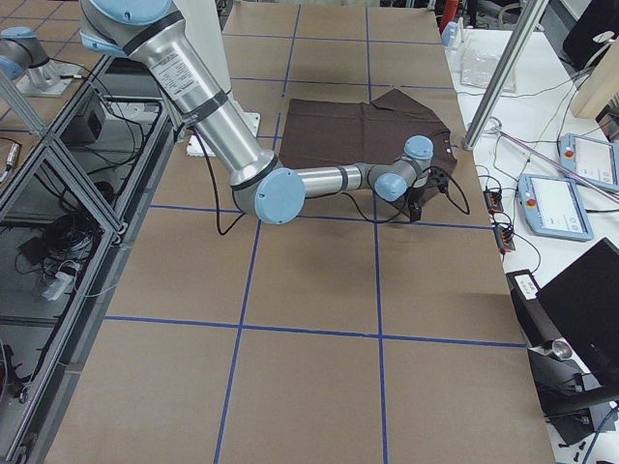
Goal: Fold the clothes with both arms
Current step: 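Grasp the sleeve nearest the right gripper with the right gripper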
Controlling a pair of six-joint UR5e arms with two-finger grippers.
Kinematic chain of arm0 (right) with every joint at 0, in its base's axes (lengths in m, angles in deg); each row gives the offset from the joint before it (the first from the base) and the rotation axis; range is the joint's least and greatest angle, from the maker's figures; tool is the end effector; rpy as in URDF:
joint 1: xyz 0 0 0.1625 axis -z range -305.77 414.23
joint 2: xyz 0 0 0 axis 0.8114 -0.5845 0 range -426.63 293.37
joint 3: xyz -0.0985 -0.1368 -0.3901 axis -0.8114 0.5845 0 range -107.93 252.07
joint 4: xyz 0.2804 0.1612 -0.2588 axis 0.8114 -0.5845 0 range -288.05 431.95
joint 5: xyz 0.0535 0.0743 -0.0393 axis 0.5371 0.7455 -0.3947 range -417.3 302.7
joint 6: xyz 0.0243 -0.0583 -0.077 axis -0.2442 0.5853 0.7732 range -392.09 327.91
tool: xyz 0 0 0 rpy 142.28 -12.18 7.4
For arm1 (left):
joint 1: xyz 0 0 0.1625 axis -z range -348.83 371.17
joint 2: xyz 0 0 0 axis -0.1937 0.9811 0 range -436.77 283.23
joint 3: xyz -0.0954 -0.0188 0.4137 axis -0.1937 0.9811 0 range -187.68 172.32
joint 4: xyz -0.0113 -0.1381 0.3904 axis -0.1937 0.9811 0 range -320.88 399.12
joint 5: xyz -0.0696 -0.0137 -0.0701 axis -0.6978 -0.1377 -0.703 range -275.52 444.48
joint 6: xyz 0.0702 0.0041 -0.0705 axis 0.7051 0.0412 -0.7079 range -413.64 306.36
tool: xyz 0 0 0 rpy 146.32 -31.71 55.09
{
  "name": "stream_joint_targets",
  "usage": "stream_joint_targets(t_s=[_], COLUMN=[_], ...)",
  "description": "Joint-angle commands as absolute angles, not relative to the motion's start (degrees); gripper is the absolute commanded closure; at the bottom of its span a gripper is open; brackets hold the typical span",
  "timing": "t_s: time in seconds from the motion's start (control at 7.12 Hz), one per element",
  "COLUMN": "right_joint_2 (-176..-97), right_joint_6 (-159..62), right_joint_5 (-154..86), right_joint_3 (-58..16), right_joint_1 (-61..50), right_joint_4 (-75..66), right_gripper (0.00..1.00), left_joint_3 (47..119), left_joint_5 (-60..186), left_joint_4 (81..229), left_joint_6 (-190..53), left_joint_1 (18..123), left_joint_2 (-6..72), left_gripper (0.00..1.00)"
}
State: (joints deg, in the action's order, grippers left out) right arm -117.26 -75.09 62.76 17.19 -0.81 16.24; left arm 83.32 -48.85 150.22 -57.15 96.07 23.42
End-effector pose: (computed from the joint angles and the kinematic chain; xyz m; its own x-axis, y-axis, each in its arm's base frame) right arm -0.3856 -0.6971 0.4672 0.6937 -0.1125 0.7114 -0.0342 0.9815 0.1885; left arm -0.0128 -0.5864 0.5125 0.6952 0.3775 -0.6117 -0.0326 0.8667 0.4978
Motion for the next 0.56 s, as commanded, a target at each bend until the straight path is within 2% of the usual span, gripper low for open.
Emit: stream_joint_targets(t_s=[0.0, 0.14, 0.28, 0.42], right_joint_2=[-117.1, -117.1, -117.0, -116.9], right_joint_6=[-75.2, -75.3, -75.3, -75.3], right_joint_5=[62.8, 62.8, 62.8, 62.8], right_joint_3=[17.4, 17.4, 17.4, 17.4], right_joint_1=[-0.8, -0.8, -0.8, -0.8], right_joint_4=[16.2, 16.2, 16.1, 16.1], right_gripper=[0.25, 0.57, 0.77, 0.91], left_joint_3=[83.2, 83.3, 83.4, 83.3], left_joint_5=[-48.8, -48.8, -48.9, -48.9], left_joint_4=[150.2, 150.2, 150.2, 150.2], left_joint_6=[-57.1, -57.1, -57.1, -57.1], left_joint_1=[96.1, 96.1, 96.1, 96.1], left_joint_2=[23.4, 23.4, 23.4, 23.5], left_gripper=[0.00, 0.00, 0.00, 0.00])
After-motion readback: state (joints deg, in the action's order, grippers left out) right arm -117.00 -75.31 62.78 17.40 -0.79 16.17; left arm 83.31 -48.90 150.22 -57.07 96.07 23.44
